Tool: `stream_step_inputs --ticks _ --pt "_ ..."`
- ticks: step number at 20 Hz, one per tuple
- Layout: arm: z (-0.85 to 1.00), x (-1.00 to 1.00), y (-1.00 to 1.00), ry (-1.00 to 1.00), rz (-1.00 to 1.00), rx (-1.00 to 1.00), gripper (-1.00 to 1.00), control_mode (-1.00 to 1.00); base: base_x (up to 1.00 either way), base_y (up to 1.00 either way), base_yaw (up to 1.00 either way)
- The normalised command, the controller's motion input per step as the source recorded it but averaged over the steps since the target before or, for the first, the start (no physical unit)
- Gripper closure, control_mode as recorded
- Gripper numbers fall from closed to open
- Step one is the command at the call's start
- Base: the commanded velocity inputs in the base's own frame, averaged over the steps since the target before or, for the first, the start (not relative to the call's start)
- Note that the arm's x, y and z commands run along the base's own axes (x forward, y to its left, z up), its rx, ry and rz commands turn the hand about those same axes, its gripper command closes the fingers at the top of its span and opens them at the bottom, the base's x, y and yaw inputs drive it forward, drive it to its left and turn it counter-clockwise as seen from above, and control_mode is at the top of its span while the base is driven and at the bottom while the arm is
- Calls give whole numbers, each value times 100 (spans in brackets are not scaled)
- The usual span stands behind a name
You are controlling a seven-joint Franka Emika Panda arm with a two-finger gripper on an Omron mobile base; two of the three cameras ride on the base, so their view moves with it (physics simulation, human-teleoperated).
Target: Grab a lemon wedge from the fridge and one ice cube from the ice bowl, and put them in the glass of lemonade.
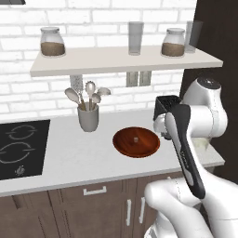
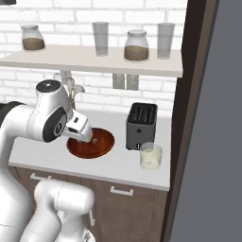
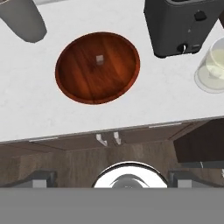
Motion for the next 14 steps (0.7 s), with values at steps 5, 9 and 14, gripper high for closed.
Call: stream_step_inputs --ticks 5,9,14 --pt "0 0 0 0 0 0 -100 100 -14 0 0" --pt "0 0 0 0 0 0 -100 100 -99 11 -32" --pt "0 0 0 0 0 0 -100 100 -86 3 -67"
